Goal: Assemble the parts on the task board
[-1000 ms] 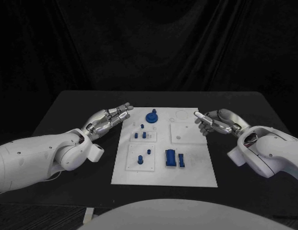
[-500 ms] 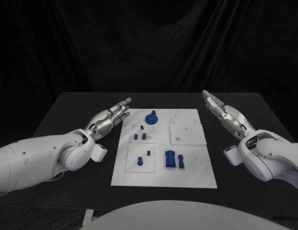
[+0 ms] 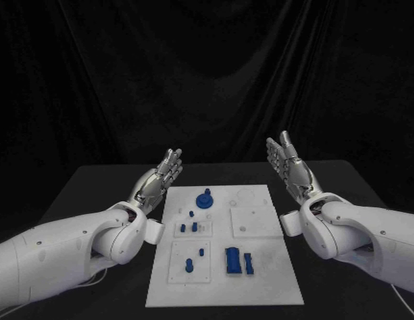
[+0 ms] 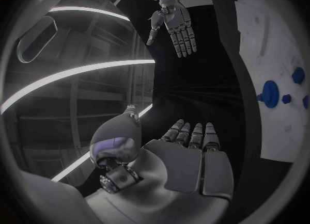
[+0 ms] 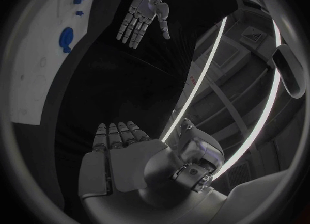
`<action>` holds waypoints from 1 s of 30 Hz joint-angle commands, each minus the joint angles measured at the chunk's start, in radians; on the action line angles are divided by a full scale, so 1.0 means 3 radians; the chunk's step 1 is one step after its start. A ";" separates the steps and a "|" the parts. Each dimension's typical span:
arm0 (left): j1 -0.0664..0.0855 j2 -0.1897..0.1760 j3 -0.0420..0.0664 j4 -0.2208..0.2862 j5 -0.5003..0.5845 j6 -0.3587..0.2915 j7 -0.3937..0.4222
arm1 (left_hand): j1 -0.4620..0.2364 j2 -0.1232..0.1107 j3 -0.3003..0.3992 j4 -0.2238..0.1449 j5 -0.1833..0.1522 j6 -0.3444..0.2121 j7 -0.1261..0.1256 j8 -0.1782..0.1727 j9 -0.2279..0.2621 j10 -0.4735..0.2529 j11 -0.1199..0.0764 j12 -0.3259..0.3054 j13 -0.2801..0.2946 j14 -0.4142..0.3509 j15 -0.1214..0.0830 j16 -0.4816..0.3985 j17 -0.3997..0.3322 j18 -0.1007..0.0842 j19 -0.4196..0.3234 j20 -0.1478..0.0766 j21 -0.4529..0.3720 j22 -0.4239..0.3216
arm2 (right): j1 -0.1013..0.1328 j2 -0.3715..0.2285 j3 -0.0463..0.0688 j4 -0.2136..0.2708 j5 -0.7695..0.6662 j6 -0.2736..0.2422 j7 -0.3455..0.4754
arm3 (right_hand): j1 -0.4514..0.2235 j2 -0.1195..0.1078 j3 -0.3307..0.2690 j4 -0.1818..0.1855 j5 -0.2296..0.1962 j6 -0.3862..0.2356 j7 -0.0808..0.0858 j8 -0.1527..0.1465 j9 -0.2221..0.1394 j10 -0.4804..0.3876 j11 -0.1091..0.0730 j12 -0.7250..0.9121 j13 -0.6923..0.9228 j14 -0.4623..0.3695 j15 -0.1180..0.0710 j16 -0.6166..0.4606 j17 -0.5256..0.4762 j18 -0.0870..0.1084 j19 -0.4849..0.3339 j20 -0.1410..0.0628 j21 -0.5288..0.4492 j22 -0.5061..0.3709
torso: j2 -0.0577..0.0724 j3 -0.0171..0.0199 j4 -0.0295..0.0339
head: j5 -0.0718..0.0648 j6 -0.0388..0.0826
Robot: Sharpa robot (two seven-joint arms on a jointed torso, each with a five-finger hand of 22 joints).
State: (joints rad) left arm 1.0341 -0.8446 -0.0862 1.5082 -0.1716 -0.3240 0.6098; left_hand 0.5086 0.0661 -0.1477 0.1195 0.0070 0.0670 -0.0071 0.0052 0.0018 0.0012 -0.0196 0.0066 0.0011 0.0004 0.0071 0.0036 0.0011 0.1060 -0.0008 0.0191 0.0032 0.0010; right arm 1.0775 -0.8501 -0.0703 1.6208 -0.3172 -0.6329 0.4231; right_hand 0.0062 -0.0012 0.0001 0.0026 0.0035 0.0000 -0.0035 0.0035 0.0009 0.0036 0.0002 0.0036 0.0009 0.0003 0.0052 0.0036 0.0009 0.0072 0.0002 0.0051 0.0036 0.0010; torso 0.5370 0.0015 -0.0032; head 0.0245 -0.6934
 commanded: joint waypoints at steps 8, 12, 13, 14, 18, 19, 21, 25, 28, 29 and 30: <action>0.0046 0.0178 0.0235 0.0173 0.0511 -0.1316 -0.0263 | -0.0833 -0.0220 0.0246 -0.0398 -0.0023 -0.0223 0.0024 -0.0017 -0.0006 -0.0004 0.0065 -0.0022 -0.0004 -0.0001 -0.0024 -0.0012 -0.0004 -0.0353 0.0003 -0.0064 -0.0011 -0.0003 | -0.0087 0.0219 0.0219 -0.0160 0.1023 -0.0444 0.0314 | -0.0021 0.0004 0.0000 -0.0009 -0.0012 0.0000 0.0012 -0.0012 -0.0003 -0.0012 -0.0001 -0.0012 -0.0003 -0.0001 -0.0017 -0.0012 -0.0003 -0.0024 -0.0001 -0.0017 -0.0012 -0.0003 | 0.0024 -0.0005 0.0010 | -0.0080 0.0305; 0.0052 0.0210 0.0280 0.0201 0.0563 -0.1462 -0.0294 | -0.0977 -0.0220 0.0492 -0.0398 -0.0023 -0.0223 0.0024 -0.0017 -0.0006 -0.0004 0.0065 -0.0022 -0.0004 -0.0001 -0.0024 -0.0012 -0.0004 -0.0353 0.0003 -0.0064 -0.0011 -0.0003 | -0.0092 0.0234 0.0234 -0.0169 0.1057 -0.0457 0.0323 | -0.0021 0.0004 0.0000 -0.0009 -0.0012 0.0000 0.0012 -0.0012 -0.0003 -0.0012 -0.0001 -0.0012 -0.0003 -0.0001 -0.0017 -0.0012 -0.0003 -0.0024 -0.0001 -0.0017 -0.0012 -0.0003 | 0.0024 -0.0005 0.0011 | -0.0082 0.0311; 0.0053 0.0213 0.0284 0.0204 0.0568 -0.1477 -0.0297 | -0.1006 -0.0220 0.0492 -0.0398 -0.0023 -0.0223 0.0024 -0.0017 -0.0006 -0.0004 0.0065 -0.0022 -0.0004 -0.0001 -0.0024 -0.0012 -0.0004 -0.0353 0.0003 -0.0064 -0.0011 -0.0003 | -0.0092 0.0234 0.0234 -0.0169 0.1057 -0.0457 0.0323 | -0.0021 0.0004 0.0000 -0.0009 -0.0012 0.0000 0.0012 -0.0012 -0.0003 -0.0012 -0.0001 -0.0012 -0.0003 -0.0001 -0.0017 -0.0012 -0.0003 -0.0024 -0.0001 -0.0017 -0.0012 -0.0003 | 0.0024 -0.0005 0.0011 | -0.0082 0.0311; 0.0053 0.0215 0.0287 0.0206 0.0571 -0.1485 -0.0299 | -0.1033 -0.0220 0.0492 -0.0398 -0.0023 -0.0223 0.0024 -0.0017 -0.0006 -0.0004 0.0065 -0.0022 -0.0004 -0.0001 -0.0024 -0.0012 -0.0004 -0.0353 0.0003 -0.0064 -0.0011 -0.0003 | -0.0092 0.0234 0.0234 -0.0169 0.1057 -0.0457 0.0323 | -0.0021 0.0004 0.0000 -0.0009 -0.0012 0.0000 0.0012 -0.0012 -0.0003 -0.0012 -0.0001 -0.0012 -0.0003 -0.0001 -0.0017 -0.0012 -0.0003 -0.0024 -0.0001 -0.0017 -0.0012 -0.0003 | 0.0024 -0.0005 0.0011 | -0.0082 0.0311; 0.0053 0.0215 0.0287 0.0206 0.0572 -0.1487 -0.0299 | -0.1138 -0.0220 0.0492 -0.0398 -0.0023 -0.0223 0.0024 -0.0017 -0.0006 -0.0004 0.0065 -0.0022 -0.0004 -0.0001 -0.0024 -0.0012 -0.0004 -0.0353 0.0003 -0.0064 -0.0011 -0.0003 | -0.0092 0.0234 0.0234 -0.0169 0.1057 -0.0457 0.0323 | -0.0021 0.0004 0.0000 -0.0009 -0.0012 0.0000 0.0012 -0.0012 -0.0003 -0.0012 -0.0001 -0.0012 -0.0003 -0.0001 -0.0017 -0.0012 -0.0003 -0.0024 -0.0001 -0.0017 -0.0012 -0.0003 | 0.0024 -0.0005 0.0011 | -0.0082 0.0311; 0.0053 0.0215 0.0287 0.0206 0.0572 -0.1487 -0.0299 | -0.1151 -0.0220 0.0492 -0.0398 -0.0023 -0.0223 0.0024 -0.0017 -0.0006 -0.0004 0.0065 -0.0022 -0.0004 -0.0001 -0.0024 -0.0012 -0.0004 -0.0353 0.0003 -0.0064 -0.0011 -0.0003 | -0.0092 0.0234 0.0234 -0.0169 0.1057 -0.0457 0.0323 | -0.0021 0.0004 0.0000 -0.0009 -0.0012 0.0000 0.0012 -0.0012 -0.0003 -0.0012 -0.0001 -0.0012 -0.0003 -0.0001 -0.0017 -0.0012 -0.0003 -0.0024 -0.0001 -0.0017 -0.0012 -0.0003 | 0.0024 -0.0005 0.0011 | -0.0082 0.0311; 0.0053 0.0215 0.0287 0.0206 0.0572 -0.1487 -0.0299 | -0.1194 -0.0220 0.0492 -0.0398 -0.0023 -0.0223 0.0024 -0.0017 -0.0006 -0.0004 0.0065 -0.0022 -0.0004 -0.0001 -0.0024 -0.0012 -0.0004 -0.0353 0.0003 -0.0064 -0.0011 -0.0003 | -0.0092 0.0234 0.0234 -0.0169 0.1057 -0.0457 0.0323 | -0.0021 0.0004 0.0000 -0.0009 -0.0012 0.0000 0.0012 -0.0012 -0.0003 -0.0012 -0.0001 -0.0012 -0.0003 -0.0001 -0.0017 -0.0012 -0.0003 -0.0024 -0.0001 -0.0017 -0.0012 -0.0003 | 0.0024 -0.0005 0.0011 | -0.0082 0.0311; 0.0053 0.0215 0.0287 0.0206 0.0572 -0.1487 -0.0299 | -0.1271 -0.0220 0.0492 -0.0398 -0.0023 -0.0223 0.0024 -0.0017 -0.0006 -0.0004 0.0065 -0.0022 -0.0004 -0.0001 -0.0024 -0.0012 -0.0004 -0.0353 0.0003 -0.0064 -0.0011 -0.0003 | -0.0092 0.0234 0.0234 -0.0169 0.1057 -0.0457 0.0323 | -0.0021 0.0004 0.0000 -0.0009 -0.0012 0.0000 0.0012 -0.0012 -0.0003 -0.0012 -0.0001 -0.0012 -0.0003 -0.0001 -0.0017 -0.0012 -0.0003 -0.0024 -0.0001 -0.0017 -0.0012 -0.0003 | 0.0024 -0.0005 0.0011 | -0.0082 0.0311; 0.0053 0.0215 0.0287 0.0206 0.0572 -0.1487 -0.0299 | -0.1304 -0.0220 0.0492 -0.0398 -0.0023 -0.0223 0.0024 -0.0017 -0.0006 -0.0004 0.0065 -0.0022 -0.0004 -0.0001 -0.0024 -0.0012 -0.0004 -0.0353 0.0003 -0.0064 -0.0011 -0.0003 | -0.0092 0.0234 0.0234 -0.0169 0.1057 -0.0457 0.0323 | -0.0021 0.0004 0.0000 -0.0009 -0.0012 0.0000 0.0012 -0.0012 -0.0003 -0.0012 -0.0001 -0.0012 -0.0003 -0.0001 -0.0017 -0.0012 -0.0003 -0.0024 -0.0001 -0.0017 -0.0012 -0.0003 | 0.0024 -0.0005 0.0011 | -0.0082 0.0311; 0.0053 0.0215 0.0287 0.0206 0.0572 -0.1487 -0.0299 | -0.1330 -0.0220 0.0492 -0.0398 -0.0023 -0.0223 0.0024 -0.0017 -0.0006 -0.0004 0.0065 -0.0022 -0.0004 -0.0001 -0.0024 -0.0012 -0.0004 -0.0353 0.0003 -0.0064 -0.0011 -0.0003 | -0.0092 0.0234 0.0234 -0.0169 0.1057 -0.0457 0.0323 | -0.0021 0.0004 0.0000 -0.0009 -0.0012 0.0000 0.0012 -0.0012 -0.0003 -0.0012 -0.0001 -0.0012 -0.0003 -0.0001 -0.0017 -0.0012 -0.0003 -0.0024 -0.0001 -0.0017 -0.0012 -0.0003 | 0.0024 -0.0005 0.0011 | -0.0082 0.0311; 0.0053 0.0215 0.0287 0.0206 0.0572 -0.1487 -0.0299 | -0.1418 -0.0220 0.0492 -0.0398 -0.0023 -0.0223 0.0024 -0.0017 -0.0006 -0.0004 0.0065 -0.0022 -0.0004 -0.0001 -0.0024 -0.0012 -0.0004 -0.0353 0.0003 -0.0064 -0.0011 -0.0003 | -0.0092 0.0234 0.0234 -0.0169 0.1057 -0.0457 0.0323 | -0.0021 0.0004 0.0000 -0.0009 -0.0012 0.0000 0.0012 -0.0012 -0.0003 -0.0012 -0.0001 -0.0012 -0.0003 -0.0001 -0.0017 -0.0012 -0.0003 -0.0024 -0.0001 -0.0017 -0.0012 -0.0003 | 0.0024 -0.0005 0.0011 | -0.0082 0.0311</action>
State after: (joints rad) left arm 1.0466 -0.7816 -0.0015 1.5673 -0.0084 -0.7528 0.5130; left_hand 0.0990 -0.0001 -0.0048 -0.0014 0.0036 0.0072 0.0000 0.0053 0.0015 0.0015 -0.0053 0.0066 0.0017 0.0004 0.0072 0.0036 0.0010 0.0132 -0.0008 0.0048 0.0032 0.0014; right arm 1.0523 -0.7798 -0.0011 1.5699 -0.0041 -0.7552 0.5070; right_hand 0.0064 -0.0012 0.0001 0.0026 0.0036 0.0000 -0.0035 0.0036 0.0017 0.0036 0.0002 0.0039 0.0012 0.0003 0.0053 0.0037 0.0012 0.0075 0.0003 0.0053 0.0036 0.0014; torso 0.5442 -0.0001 0.0001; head 0.0000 -0.5998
